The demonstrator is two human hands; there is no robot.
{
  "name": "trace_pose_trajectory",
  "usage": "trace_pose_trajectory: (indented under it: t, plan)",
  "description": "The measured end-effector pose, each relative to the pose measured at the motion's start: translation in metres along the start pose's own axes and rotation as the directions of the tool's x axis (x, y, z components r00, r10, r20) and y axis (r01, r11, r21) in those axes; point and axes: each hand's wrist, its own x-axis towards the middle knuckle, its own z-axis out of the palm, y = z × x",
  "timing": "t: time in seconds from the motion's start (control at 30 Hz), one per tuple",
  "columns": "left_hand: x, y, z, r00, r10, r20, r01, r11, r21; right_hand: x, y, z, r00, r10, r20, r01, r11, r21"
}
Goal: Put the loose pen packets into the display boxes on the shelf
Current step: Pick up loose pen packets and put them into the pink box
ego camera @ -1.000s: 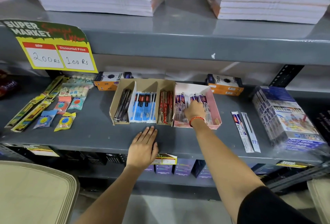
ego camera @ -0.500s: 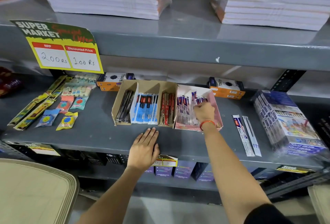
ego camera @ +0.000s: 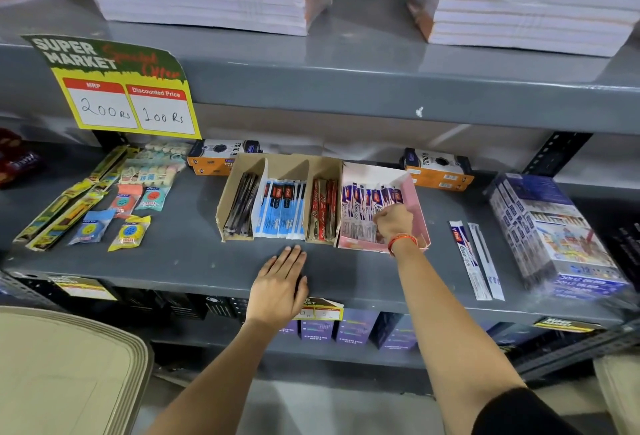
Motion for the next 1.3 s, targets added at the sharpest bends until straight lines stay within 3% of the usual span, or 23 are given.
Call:
trace_pose_trajectory:
  t: [0.13,0.33,0.6,0.73,0.87,1.03,1.13,1.3]
  plan:
    - [0.0,0.0,0.001,1.0,0.0,0.0,0.0,1.0,0.001,-0.006,-0.004,0.0,0.996,-0.094,0.0,0.093,0.983,-0.155]
    - [0.001,-0.001,0.002,1.0,-0.001,0.001,0.001,1.0,-0.002,-0.01,-0.014,-0.002,0.99,-0.142,0.019,0.142,0.956,-0.255]
    - [0.001,-0.002,0.005,1.0,-0.008,0.012,0.008,1.0,0.002,-0.021,-0.011,-0.022,0.953,-0.276,-0.125,0.254,0.953,-0.166]
    - [0.001,-0.002,0.007,1.0,-0.012,0.015,0.012,1.0,-0.003,-0.02,-0.002,-0.06,0.918,-0.277,-0.284,0.258,0.961,-0.104]
    - [0.001,-0.001,0.008,1.0,-0.011,0.016,0.011,1.0,0.006,-0.02,0.021,-0.094,0.905,-0.112,-0.41,0.105,0.994,-0.039]
    - [0.0,0.0,0.007,1.0,-0.018,0.009,0.018,1.0,0.006,-0.023,0.058,-0.111,0.931,0.161,-0.327,-0.212,0.969,-0.129]
    - [0.0,0.0,0.007,1.0,-0.02,0.007,0.02,1.0,0.01,-0.031,0.069,-0.11,0.926,0.215,-0.309,-0.288,0.934,-0.213]
    - [-0.001,0.002,0.006,1.0,-0.023,0.011,0.023,1.0,0.011,-0.037,0.069,-0.104,0.931,0.205,-0.302,-0.292,0.914,-0.282]
